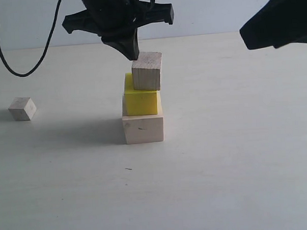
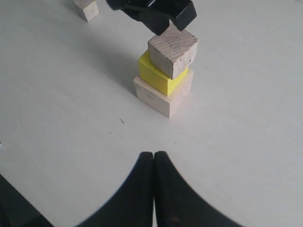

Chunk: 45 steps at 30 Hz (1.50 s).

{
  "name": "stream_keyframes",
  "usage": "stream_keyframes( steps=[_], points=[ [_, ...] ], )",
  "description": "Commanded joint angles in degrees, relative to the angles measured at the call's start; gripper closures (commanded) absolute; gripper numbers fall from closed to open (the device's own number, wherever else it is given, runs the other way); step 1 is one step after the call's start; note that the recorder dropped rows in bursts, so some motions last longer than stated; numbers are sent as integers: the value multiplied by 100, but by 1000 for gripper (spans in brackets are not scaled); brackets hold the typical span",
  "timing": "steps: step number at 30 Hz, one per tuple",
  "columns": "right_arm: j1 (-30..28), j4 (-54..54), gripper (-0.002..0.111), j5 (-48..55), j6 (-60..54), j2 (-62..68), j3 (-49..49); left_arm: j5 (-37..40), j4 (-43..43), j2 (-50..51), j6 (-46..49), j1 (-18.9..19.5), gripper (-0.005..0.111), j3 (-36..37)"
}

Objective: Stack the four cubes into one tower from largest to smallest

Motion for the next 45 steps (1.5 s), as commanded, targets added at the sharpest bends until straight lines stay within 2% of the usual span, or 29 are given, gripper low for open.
stream_keyframes(
  steps=[1,4,10,14,20,24,28,31,34,37,41,45],
  points=[
    [12,-105,108,-100,-24,-32,33,18,231,-234,25,-22,107,-10],
    [12,-459,108,-256,44,50,33,18,446,-364,25,-22,107,-10],
    [-1,-2338,108,-355,1174,750,33,18,536,-712,74,-10,107,-10],
    [-184,-2477,108,-411,1316,1371,10,18,698,-900,192,120,107,28],
    [-991,-1568,108,-479,989,1796,-538,18,700,-1319,463,332,107,259],
    [-1750,-914,108,-425,449,1933,-1118,18,710,-1565,747,538,107,471],
    [-2714,617,108,-108,-448,2240,-1340,18,687,-1744,1194,856,107,829],
    [-3221,1926,108,129,-1237,2659,-1340,18,441,-1851,1487,1084,107,1193],
    [-3487,3012,108,242,-1783,3168,-1340,-43,51,-2007,1864,1297,107,1796],
    [-3487,3665,108,53,-2186,3510,-1340,-707,-571,-2150,2513,1447,107,2475],
    [-3487,3863,108,-41,-2230,3861,-1340,-1345,-1922,-2200,3840,1870,107,3247],
    [-3487,4197,108,44,-2530,4174,-1340,-1600,-2664,-2200,4470,2272,107,3545]
  ],
)
